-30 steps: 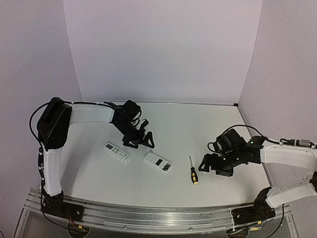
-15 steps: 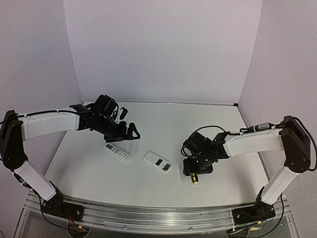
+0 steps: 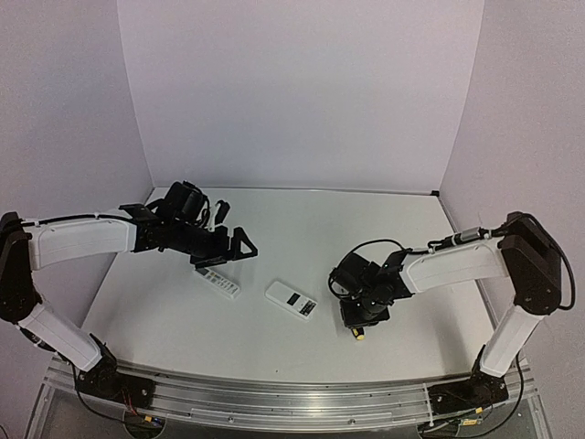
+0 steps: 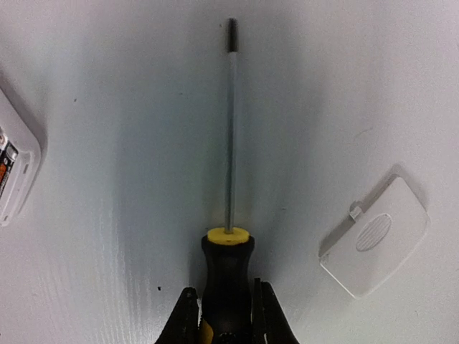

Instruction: Unload the batteries from the remote control

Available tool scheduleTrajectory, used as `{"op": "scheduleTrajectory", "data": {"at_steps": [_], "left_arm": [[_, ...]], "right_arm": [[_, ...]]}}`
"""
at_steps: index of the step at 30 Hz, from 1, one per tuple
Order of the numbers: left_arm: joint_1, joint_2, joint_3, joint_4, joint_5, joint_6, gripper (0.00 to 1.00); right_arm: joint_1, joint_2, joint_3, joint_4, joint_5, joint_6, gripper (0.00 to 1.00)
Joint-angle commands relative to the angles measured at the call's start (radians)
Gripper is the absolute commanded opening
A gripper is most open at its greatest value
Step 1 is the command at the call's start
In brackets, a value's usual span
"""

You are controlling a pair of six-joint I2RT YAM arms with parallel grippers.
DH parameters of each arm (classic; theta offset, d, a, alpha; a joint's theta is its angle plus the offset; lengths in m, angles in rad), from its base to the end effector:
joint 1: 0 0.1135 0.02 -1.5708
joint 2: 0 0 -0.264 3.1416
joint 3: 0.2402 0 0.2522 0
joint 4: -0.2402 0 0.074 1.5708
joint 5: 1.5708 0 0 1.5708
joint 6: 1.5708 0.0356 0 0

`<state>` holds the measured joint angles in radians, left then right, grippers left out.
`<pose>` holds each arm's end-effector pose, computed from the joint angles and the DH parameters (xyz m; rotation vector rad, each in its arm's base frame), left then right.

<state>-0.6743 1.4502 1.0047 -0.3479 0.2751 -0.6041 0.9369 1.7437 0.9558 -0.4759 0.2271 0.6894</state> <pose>0.2370 -0.2018 0.2470 0.2319 2.5212 -0.8984 0.1922 0.2479 0.1386 -0.2930 2.7508 0.0941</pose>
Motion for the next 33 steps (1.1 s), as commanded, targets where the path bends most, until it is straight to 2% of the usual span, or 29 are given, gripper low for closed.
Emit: {"op": "scheduleTrajectory", "data": {"at_steps": [1, 3, 5, 9, 13, 18, 25, 33], "left_arm": [[0.001, -0.032, -0.020, 0.092, 0.070, 0.008, 1.00], [0.000, -0.034, -0.022, 0.104, 0.088, 0.021, 1.00], [0.000, -0.040, -0.034, 0.131, 0.139, 0.037, 1.00], [0.001, -0.060, -0.082, 0.263, 0.322, 0.097, 1.00], [0.000, -0.062, -0.113, 0.390, 0.534, 0.165, 1.00], [-0.004, -0.041, -0.137, 0.596, 0.820, 0.156, 0.97], [-0.033, -0.039, -0.123, 0.607, 0.874, 0.217, 0.91], [-0.070, -0.025, -0.142, 0.610, 0.999, 0.337, 0.81]], "right_arm": [[0.009, -0.047, -0.010, -0.012, 0.017, -0.004, 0.06], [0.009, -0.091, -0.017, -0.012, 0.002, -0.028, 0.01], [0.009, -0.159, -0.025, -0.011, -0.041, -0.069, 0.00], [0.009, -0.287, -0.036, -0.009, -0.175, -0.150, 0.00], [0.009, -0.362, -0.015, -0.006, -0.482, -0.220, 0.00], [0.009, -0.376, 0.003, 0.055, -0.809, -0.198, 0.00], [0.010, -0.369, 0.017, 0.187, -0.999, -0.110, 0.00], [0.010, -0.349, 0.046, 0.285, -1.098, -0.038, 0.00]]}}
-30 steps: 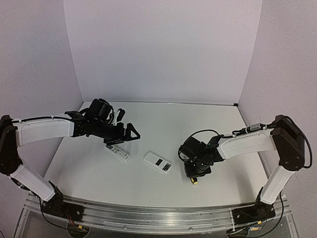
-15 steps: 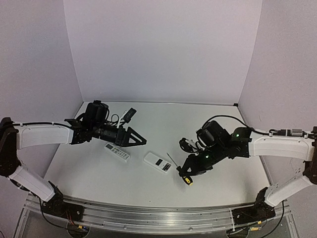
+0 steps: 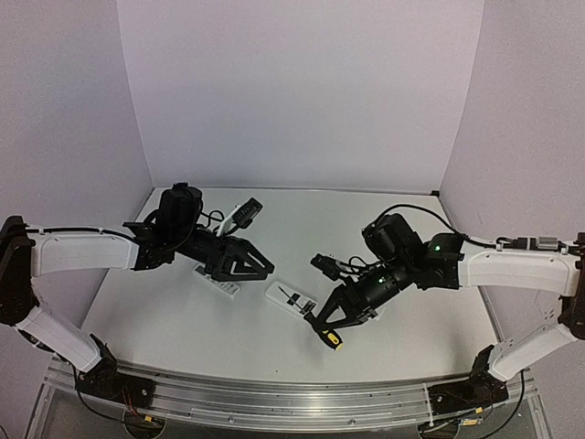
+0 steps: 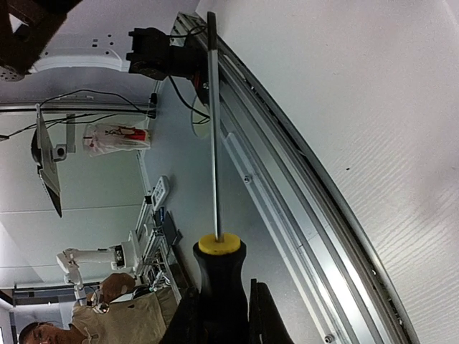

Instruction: Unload the batteries from the remote control

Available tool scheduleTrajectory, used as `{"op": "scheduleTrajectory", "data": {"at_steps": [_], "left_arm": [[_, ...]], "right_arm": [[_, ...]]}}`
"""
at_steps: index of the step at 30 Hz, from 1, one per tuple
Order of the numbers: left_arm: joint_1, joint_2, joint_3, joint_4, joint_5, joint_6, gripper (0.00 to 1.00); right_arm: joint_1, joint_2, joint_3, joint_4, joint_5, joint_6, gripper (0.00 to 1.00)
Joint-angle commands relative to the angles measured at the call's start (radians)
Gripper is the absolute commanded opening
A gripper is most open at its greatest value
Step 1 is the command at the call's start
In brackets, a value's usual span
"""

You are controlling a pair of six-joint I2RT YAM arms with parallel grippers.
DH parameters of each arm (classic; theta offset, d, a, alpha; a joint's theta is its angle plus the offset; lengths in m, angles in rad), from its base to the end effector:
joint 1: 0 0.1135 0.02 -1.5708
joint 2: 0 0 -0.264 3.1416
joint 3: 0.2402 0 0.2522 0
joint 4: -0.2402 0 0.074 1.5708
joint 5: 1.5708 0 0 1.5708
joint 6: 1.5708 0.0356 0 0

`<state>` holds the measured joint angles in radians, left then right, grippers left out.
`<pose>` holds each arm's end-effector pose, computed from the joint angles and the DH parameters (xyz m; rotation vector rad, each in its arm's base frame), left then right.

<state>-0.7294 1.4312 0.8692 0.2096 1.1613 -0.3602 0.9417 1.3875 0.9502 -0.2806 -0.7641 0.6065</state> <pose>0.2058 -0.2278 0.2647 1.2303 1.7457 -1.7918 0.1533 0.2524 0.2581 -0.8992 2.4777 1.5685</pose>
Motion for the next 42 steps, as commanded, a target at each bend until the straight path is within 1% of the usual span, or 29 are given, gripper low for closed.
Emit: {"op": "scheduleTrajectory", "data": {"at_steps": [1, 3, 7, 13, 15, 17, 20, 25, 28, 30, 31, 32, 33, 34, 39, 42], "left_arm": [[-0.019, -0.015, -0.014, 0.061, 0.122, 0.107, 0.81], [-0.025, -0.033, -0.025, 0.075, 0.140, 0.128, 0.79], [-0.030, -0.053, -0.029, 0.094, 0.158, 0.145, 0.73], [-0.037, -0.023, 0.003, 0.065, 0.163, 0.144, 0.64], [-0.042, -0.011, 0.013, 0.064, 0.165, 0.142, 0.59], [-0.049, -0.006, 0.020, 0.069, 0.163, 0.136, 0.52], [-0.054, -0.003, 0.024, 0.088, 0.161, 0.121, 0.45], [-0.060, -0.003, 0.027, 0.101, 0.170, 0.116, 0.42], [-0.062, 0.001, 0.028, 0.106, 0.176, 0.109, 0.38], [-0.062, 0.004, 0.028, 0.115, 0.178, 0.101, 0.31], [-0.063, 0.006, 0.028, 0.117, 0.177, 0.098, 0.24], [-0.064, 0.008, 0.028, 0.121, 0.176, 0.093, 0.16], [-0.064, 0.010, 0.027, 0.128, 0.174, 0.084, 0.04], [-0.065, 0.011, 0.027, 0.131, 0.170, 0.077, 0.01], [-0.066, 0.026, 0.014, 0.199, 0.129, -0.002, 0.00], [-0.065, 0.030, -0.005, 0.245, 0.096, -0.055, 0.00]], "right_arm": [[0.005, 0.005, 0.054, 0.097, -0.115, 0.053, 0.00], [0.004, 0.002, 0.059, 0.110, -0.130, 0.069, 0.00], [0.004, 0.003, 0.056, 0.144, -0.150, 0.095, 0.00], [0.005, 0.005, 0.051, 0.185, -0.162, 0.113, 0.00], [0.004, 0.010, 0.055, 0.190, -0.170, 0.119, 0.00], [0.004, 0.016, 0.057, 0.195, -0.174, 0.123, 0.00], [0.004, 0.026, 0.058, 0.200, -0.183, 0.127, 0.00], [0.005, 0.041, 0.059, 0.217, -0.199, 0.140, 0.00], [0.005, 0.050, 0.063, 0.226, -0.213, 0.147, 0.00], [0.003, 0.054, 0.065, 0.228, -0.216, 0.149, 0.00], [0.004, 0.056, 0.067, 0.230, -0.218, 0.149, 0.00], [0.005, 0.059, 0.069, 0.230, -0.219, 0.149, 0.00], [0.004, 0.061, 0.071, 0.230, -0.220, 0.149, 0.00], [0.005, 0.063, 0.073, 0.230, -0.220, 0.150, 0.00], [0.004, 0.068, 0.080, 0.227, -0.207, 0.150, 0.01], [0.002, 0.052, 0.082, 0.219, -0.168, 0.141, 0.14]]}}
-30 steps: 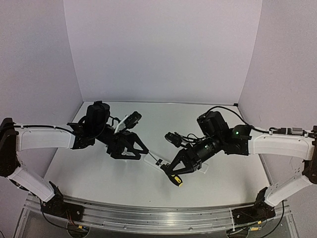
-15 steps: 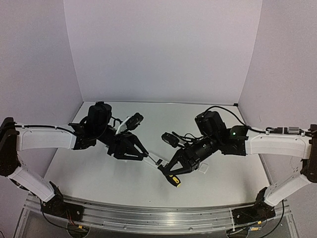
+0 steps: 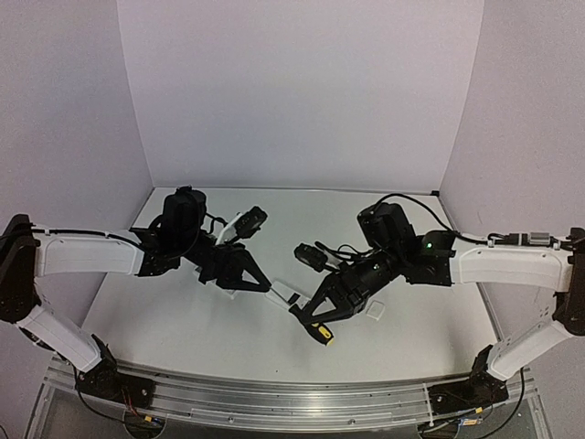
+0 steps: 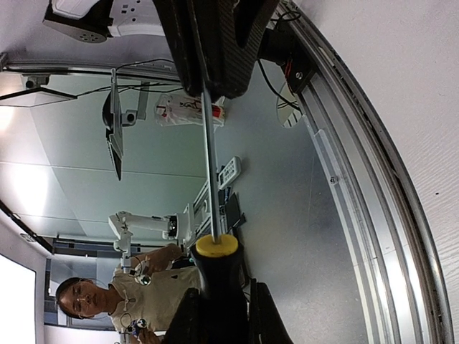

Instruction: Unload the batteries from the remote control

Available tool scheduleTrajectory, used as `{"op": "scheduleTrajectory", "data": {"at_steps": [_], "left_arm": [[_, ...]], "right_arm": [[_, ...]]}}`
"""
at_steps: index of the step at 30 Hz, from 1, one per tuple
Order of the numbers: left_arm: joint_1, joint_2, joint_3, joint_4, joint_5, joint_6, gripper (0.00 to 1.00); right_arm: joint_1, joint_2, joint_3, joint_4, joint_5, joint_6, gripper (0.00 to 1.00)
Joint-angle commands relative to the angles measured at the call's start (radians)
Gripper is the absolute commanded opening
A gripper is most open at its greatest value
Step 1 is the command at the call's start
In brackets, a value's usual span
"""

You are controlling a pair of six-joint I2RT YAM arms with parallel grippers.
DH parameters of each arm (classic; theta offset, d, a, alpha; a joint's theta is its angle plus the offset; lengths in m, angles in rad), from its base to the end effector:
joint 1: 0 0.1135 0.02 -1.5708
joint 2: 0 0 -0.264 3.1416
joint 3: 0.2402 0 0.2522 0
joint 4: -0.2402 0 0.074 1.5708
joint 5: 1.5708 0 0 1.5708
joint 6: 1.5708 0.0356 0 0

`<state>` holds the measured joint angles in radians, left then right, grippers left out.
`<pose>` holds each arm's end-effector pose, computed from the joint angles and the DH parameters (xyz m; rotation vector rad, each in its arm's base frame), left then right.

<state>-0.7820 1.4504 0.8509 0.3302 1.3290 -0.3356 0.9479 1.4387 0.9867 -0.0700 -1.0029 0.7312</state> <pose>0.1913 -0.2387 0.2650 1.4496 1.5222 -1.9278 0.1580 0.2713 0.2757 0.9991 -2.2651 -1.8799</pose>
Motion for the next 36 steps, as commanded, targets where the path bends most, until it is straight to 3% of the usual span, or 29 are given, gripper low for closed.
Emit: {"op": "scheduleTrajectory", "data": {"at_steps": [1, 5, 8, 10, 18, 25, 31, 36], "left_arm": [[-0.013, 0.009, 0.007, 0.138, -0.081, -0.100, 0.00], [-0.013, -0.015, -0.007, 0.150, -0.173, -0.168, 0.00], [-0.013, -0.029, 0.005, 0.134, -0.220, -0.214, 0.00], [-0.013, -0.036, 0.005, 0.141, -0.250, -0.259, 0.00], [-0.011, -0.103, -0.034, 0.185, -0.516, -0.486, 0.00], [-0.011, -0.082, -0.055, 0.326, -0.503, -0.652, 0.00], [-0.011, -0.095, -0.066, 0.336, -0.521, -0.663, 0.00], [-0.011, -0.110, -0.071, 0.309, -0.542, -0.649, 0.00]], "right_arm": [[-0.009, -0.007, 0.044, 0.005, 0.086, 0.013, 0.24], [-0.047, -0.068, 0.016, -0.004, 0.179, 0.003, 0.59], [-0.077, -0.148, -0.026, -0.003, 0.295, -0.023, 0.76], [-0.082, -0.206, -0.047, -0.004, 0.376, -0.049, 0.82], [-0.083, -0.388, -0.189, 0.022, 0.677, -0.057, 0.84], [-0.082, -0.365, -0.288, 0.312, 0.651, 0.083, 0.84], [-0.082, -0.271, -0.292, 0.520, 0.578, 0.174, 0.81], [-0.083, -0.207, -0.274, 0.614, 0.532, 0.237, 0.71]]}}
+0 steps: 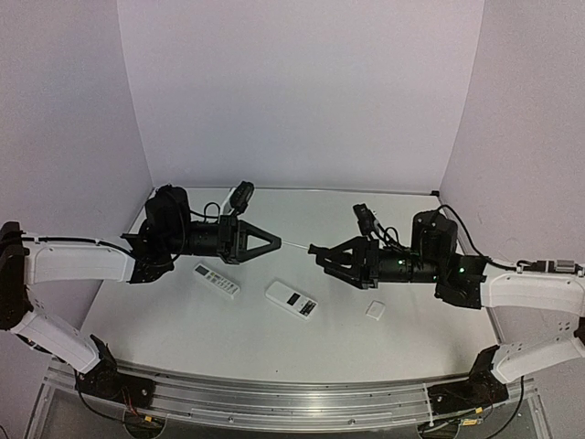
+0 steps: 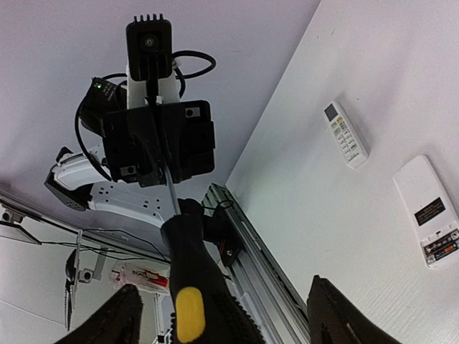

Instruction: Unload the batteries from the remote control

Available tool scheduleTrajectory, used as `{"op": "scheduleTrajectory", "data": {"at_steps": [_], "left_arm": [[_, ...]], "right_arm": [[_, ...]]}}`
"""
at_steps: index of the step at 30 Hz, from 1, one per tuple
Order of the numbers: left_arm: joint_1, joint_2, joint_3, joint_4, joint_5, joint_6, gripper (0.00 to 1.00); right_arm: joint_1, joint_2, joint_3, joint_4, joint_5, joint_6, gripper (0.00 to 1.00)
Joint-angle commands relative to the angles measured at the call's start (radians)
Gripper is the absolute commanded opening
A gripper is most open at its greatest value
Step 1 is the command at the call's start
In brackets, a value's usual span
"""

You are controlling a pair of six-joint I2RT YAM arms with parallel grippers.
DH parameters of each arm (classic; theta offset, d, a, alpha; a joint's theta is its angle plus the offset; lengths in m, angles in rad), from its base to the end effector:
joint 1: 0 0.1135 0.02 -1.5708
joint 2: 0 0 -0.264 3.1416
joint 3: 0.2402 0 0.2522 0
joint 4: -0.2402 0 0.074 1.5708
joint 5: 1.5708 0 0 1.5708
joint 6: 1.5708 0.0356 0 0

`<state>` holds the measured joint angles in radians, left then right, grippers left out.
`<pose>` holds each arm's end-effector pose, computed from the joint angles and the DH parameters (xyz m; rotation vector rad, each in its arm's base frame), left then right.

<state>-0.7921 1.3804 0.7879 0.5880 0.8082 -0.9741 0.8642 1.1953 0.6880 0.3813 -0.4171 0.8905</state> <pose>0.1961 -0.2354 0.2853 0.6079 1.8880 -1.8992 0.1657 0.2163 0.2792 -0.3387 1.9587 1.5888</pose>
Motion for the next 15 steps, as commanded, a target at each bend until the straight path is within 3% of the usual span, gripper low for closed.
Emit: {"op": "scheduleTrajectory", "data": {"at_steps": [1, 4, 12, 15], "left_arm": [[-0.001, -0.041, -0.011, 0.051, -0.023, -0.012, 0.00], [-0.001, -0.046, -0.018, 0.047, -0.029, -0.009, 0.00], [-0.001, -0.061, -0.038, 0.045, -0.042, -0.010, 0.00], [0.000, -0.061, -0.039, 0.044, -0.047, -0.009, 0.00]], "right_arm": [[0.002, 0.043, 0.030, 0.172, -0.062, 0.089, 0.67], [0.001, 0.051, 0.036, 0.208, -0.085, 0.113, 0.61], [0.001, 0.040, 0.008, 0.252, -0.046, 0.144, 0.59], [0.001, 0.044, 0.010, 0.268, -0.054, 0.150, 0.54]]}}
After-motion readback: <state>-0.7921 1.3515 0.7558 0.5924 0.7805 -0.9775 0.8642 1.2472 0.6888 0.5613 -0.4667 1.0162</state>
